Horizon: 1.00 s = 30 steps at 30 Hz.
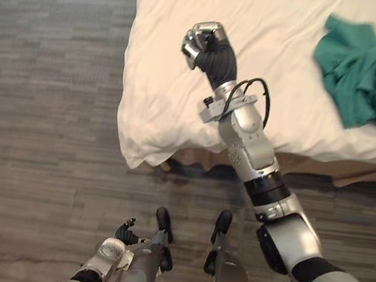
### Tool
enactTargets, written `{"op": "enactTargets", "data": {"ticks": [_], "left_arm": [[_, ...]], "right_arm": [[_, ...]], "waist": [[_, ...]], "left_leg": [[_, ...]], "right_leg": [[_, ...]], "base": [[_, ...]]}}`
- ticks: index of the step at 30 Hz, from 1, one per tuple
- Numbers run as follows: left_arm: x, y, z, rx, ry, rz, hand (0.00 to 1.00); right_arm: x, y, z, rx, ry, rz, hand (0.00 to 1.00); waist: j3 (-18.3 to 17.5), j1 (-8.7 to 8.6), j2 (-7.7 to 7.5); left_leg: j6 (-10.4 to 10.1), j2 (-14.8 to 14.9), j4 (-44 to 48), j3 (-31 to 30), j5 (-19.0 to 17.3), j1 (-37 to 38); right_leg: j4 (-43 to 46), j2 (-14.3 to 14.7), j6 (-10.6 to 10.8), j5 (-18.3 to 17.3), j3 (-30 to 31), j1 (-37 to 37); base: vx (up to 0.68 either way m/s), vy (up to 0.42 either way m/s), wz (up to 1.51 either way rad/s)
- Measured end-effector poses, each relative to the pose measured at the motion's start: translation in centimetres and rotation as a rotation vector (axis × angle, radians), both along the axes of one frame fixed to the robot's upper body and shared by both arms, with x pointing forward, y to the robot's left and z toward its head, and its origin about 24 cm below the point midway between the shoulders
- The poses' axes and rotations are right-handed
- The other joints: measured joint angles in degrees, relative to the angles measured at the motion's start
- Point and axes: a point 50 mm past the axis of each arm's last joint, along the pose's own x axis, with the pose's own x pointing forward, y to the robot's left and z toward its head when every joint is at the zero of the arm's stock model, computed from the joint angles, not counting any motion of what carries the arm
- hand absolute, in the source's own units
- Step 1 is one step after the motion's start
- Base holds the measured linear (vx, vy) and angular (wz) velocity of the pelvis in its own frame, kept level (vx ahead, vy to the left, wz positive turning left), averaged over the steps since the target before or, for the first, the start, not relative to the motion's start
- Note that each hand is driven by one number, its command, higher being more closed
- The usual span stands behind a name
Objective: Tidy the bed and pick cloth on bed and put in laundry
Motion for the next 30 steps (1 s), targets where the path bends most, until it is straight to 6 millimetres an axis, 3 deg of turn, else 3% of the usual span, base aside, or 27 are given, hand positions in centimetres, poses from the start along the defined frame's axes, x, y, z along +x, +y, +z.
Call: {"op": "enactTargets", "data": {"ticks": [2,7,9,11,13,15,16,17,18,19,20,21,22,23,26,27,28,29,30], "left_arm": [[0.3,-0.3,0.2,-0.005,-0.011,-0.013,0.0],[0.5,-0.9,0.3,-0.018,-0.041,-0.04,0.0],[0.7,-1.0,0.6,-0.028,-0.069,-0.045,0.0],[0.4,-0.8,0.6,-0.036,-0.082,-0.027,0.0],[-0.2,-0.2,0.4,-0.039,-0.078,0.004,0.0],[-1.2,0.8,0.0,-0.024,-0.06,0.043,0.0],[-1.5,1.2,-0.1,-0.016,-0.054,0.061,0.0],[-1.6,1.3,-0.1,-0.014,-0.054,0.064,0.0],[-1.6,1.2,-0.1,-0.015,-0.053,0.075,0.0],[-1.6,1.2,-0.2,-0.015,-0.049,0.079,0.0],[-2.0,1.2,-0.5,-0.011,-0.032,0.082,0.0],[-2.2,1.1,-0.6,-0.008,-0.018,0.083,0.0],[-2.6,1.3,-0.9,-0.003,0.005,0.092,0.0],[-2.7,1.4,-1.0,0.012,0.018,0.082,0.0],[-2.5,1.3,-0.9,0.023,0.018,0.053,0.0],[-2.5,1.4,-0.9,0.025,0.024,0.056,0.0],[-3.2,1.6,-1.2,0.027,0.046,0.068,0.0],[-4.5,2.2,-1.7,0.034,0.089,0.097,0.0],[-5.4,2.5,-2.0,0.043,0.12,0.111,0.0]], "right_arm": [[0.9,-2.7,-1.0,0.004,0.058,-0.076,1.0],[1.2,-4.4,-1.4,0.045,0.066,-0.071,1.0],[1.0,-6.5,-2.5,0.173,0.096,-0.103,1.0],[0.0,-8.5,-5.3,0.329,0.147,-0.15,1.0],[-1.0,-8.7,-7.4,0.427,0.171,-0.162,1.0],[-3.0,-9.1,-12.1,0.565,0.266,-0.234,1.0],[-5.6,-11.2,-17.4,0.694,0.414,-0.416,0.0],[-7.5,-12.8,-20.3,0.763,0.494,-0.534,0.0],[-14.0,-16.3,-27.2,0.894,0.702,-0.851,0.0],[-16.4,-17.2,-29.0,0.924,0.757,-0.953,0.0],[-21.1,-19.0,-31.5,0.947,0.835,-1.125,0.0],[-23.5,-19.9,-32.3,0.943,0.866,-1.213,0.0],[-28.4,-21.6,-33.5,0.921,0.912,-1.371,0.0],[-32.4,-22.3,-34.1,0.886,0.956,-1.474,0.0],[-37.4,-21.5,-35.1,0.86,1.05,-1.544,0.0],[-37.9,-20.6,-35.5,0.854,1.086,-1.522,0.0],[-37.4,-19.6,-35.9,0.861,1.108,-1.477,0.0],[-36.2,-18.1,-36.4,0.852,1.145,-1.388,0.0],[-35.5,-17.4,-36.6,0.843,1.163,-1.335,0.0]], "waist": [[0.69,0.04,1.16],[1.02,-0.21,2.26],[1.17,-0.33,2.32],[1.41,-1.42,1.93],[1.61,-2.68,1.29],[1.03,-4.71,-0.66],[0.46,-4.88,-1.99],[0.19,-4.98,-2.5],[-0.25,-5.81,-3.28],[-0.38,-6.22,-3.52],[-0.59,-7.16,-3.97],[-0.7,-8.08,-4.18],[-1.51,-9.81,-4.92],[-3.61,-10.12,-5.74],[-8.26,-10.94,-7.43],[-8.87,-11.03,-7.78],[-10.02,-10.76,-8.38],[-11.41,-9.76,-7.83],[-12.1,-9.62,-8.0]], "left_leg": [[0.05,-0.12,0.01,-0.26,0.38,-1.03],[0.07,-0.33,0.01,-0.2,0.36,-0.55],[0.09,-0.69,0.02,-0.17,0.13,0.48],[-0.4,-0.79,0.15,0.8,-1.41,2.75],[-0.31,-0.93,0.26,1.67,-2.08,4.28],[-0.59,-0.85,0.84,3.53,-3.17,5.58],[-0.58,-0.62,1.09,5.3,-4.23,6.42],[-0.6,-0.55,1.05,6.05,-4.53,6.82],[-1.26,-0.4,0.92,7.67,-5.05,7.71],[-1.45,-0.39,0.77,8.21,-5.29,8.26],[-1.42,-0.34,0.43,9.74,-5.57,9.8],[-1.46,-0.27,0.08,10.6,-5.76,11.13],[-2.17,0.09,-0.04,12.77,-6.6,14.3],[-2.89,0.59,-0.06,14.93,-7.52,16.26],[-4.05,1.62,-0.01,17.94,-8.63,19.52],[-4.18,2.34,0.03,19.92,-8.72,20.87],[-4.75,3.0,0.27,23.01,-9.26,21.74],[-5.35,4.47,1.36,27.54,-10.4,22.43],[-5.89,5.09,2.02,29.73,-11.0,23.28]], "right_leg": [[0.0,-0.05,-0.02,0.21,-0.29,-0.88],[-0.01,-0.09,-0.02,0.22,0.11,-0.61],[-0.02,-0.16,0.12,0.11,0.17,0.46],[-0.04,-0.35,1.21,-0.67,1.16,2.5],[-0.04,-0.43,1.8,-1.09,2.07,3.69],[-0.07,-0.37,2.04,-1.25,3.96,4.19],[-0.1,-0.13,2.15,-1.34,5.49,4.22],[-0.07,-0.05,2.35,-1.51,6.04,4.25],[-0.04,0.15,2.93,-1.96,7.29,4.36],[-0.04,0.14,2.94,-2.11,7.75,4.42],[-0.02,0.27,2.99,-2.2,8.65,5.1],[-0.01,0.55,3.0,-2.24,9.15,5.82],[0.0,1.15,3.02,-2.29,10.83,7.8],[0.02,1.94,3.23,-2.73,12.31,8.94],[0.61,3.19,2.72,-4.39,13.31,10.32],[1.41,2.7,0.76,-7.49,8.43,9.89],[4.02,1.75,-0.54,-9.93,1.06,9.21],[6.82,0.64,-2.04,-11.11,-7.0,8.68],[8.28,-0.07,-2.57,-11.48,-10.5,8.42]], "base": [[0.02,0.019,0.07],[0.03,0.011,-0.01],[0.03,0.015,0.01],[0.05,0.017,-0.1],[0.06,0.013,-0.23],[0.1,0.003,-0.48],[0.12,-0.006,-0.56],[0.16,-0.011,-0.66],[0.15,0.001,-0.49],[0.16,0.006,-0.65],[0.13,0.013,-0.55],[0.16,0.009,-0.81],[0.17,0.004,-0.97],[0.15,-0.007,-0.94],[0.1,-0.044,-0.48],[0.05,-0.042,-0.82],[0.04,-0.007,-1.43],[0.06,0.027,-1.65],[0.21,-0.009,-2.17]]}}
